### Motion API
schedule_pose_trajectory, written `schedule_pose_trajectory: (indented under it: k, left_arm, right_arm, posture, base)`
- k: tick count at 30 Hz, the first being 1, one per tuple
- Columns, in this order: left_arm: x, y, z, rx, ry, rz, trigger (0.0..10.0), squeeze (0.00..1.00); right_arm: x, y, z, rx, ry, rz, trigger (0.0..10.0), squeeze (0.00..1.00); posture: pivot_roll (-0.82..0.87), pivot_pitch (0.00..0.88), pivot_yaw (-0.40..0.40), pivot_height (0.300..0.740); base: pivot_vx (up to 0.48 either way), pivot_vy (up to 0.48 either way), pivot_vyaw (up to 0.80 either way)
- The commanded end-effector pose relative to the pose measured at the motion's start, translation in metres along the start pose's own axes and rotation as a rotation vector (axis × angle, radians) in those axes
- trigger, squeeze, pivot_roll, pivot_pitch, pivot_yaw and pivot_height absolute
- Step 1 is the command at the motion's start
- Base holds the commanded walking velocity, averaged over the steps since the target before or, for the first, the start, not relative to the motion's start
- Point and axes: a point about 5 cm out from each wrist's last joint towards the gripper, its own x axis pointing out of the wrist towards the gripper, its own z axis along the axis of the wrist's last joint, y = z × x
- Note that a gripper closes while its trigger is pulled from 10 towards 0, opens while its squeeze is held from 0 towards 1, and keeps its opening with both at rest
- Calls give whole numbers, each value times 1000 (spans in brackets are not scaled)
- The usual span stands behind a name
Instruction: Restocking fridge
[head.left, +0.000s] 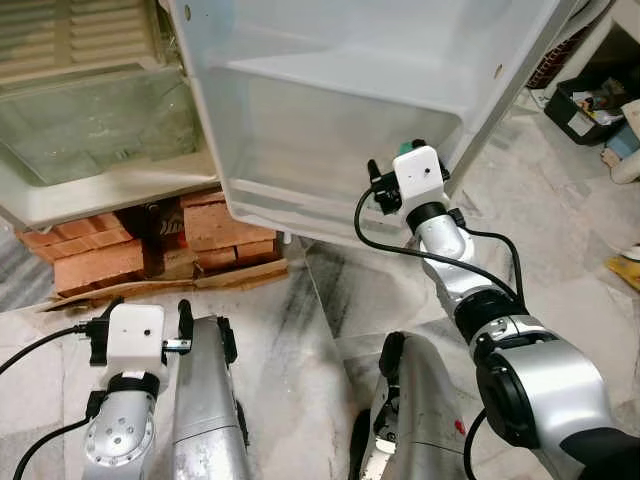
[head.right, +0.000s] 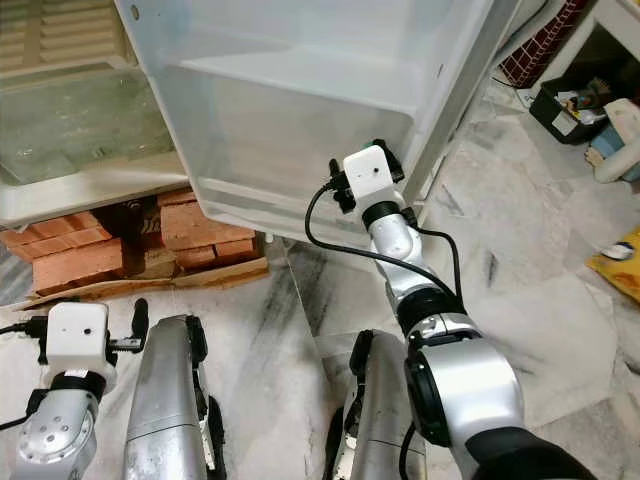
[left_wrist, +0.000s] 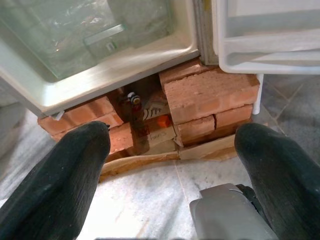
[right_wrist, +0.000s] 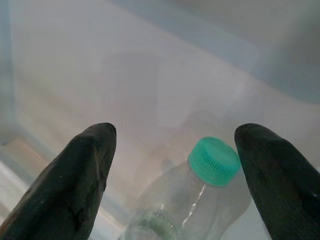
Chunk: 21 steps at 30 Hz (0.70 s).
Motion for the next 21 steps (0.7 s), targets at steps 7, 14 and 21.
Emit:
schedule_pose_trajectory:
  k: [7,14,21]
  left_arm:
    - [2,1,-11,1,29,19,10000,0]
    - [15,-10,-10,-18,7,-1,10000,0]
    - [24,-13,-8,-33,-24,-16,10000,0]
  right_arm:
    - [-11,-17,-7,112,-34,-72,10000,1000]
    - [-36,-12,-23,163,-63,-74,10000,1000]
    - [-68,9,-30,254,-48,-66,10000,0]
  posture:
    - [192,78,-100,505]
    - [164,38,-88,505]
    - [132,0,-61,505]
  base:
    - [0,0,0]
    - [0,0,0]
    - [0,0,0]
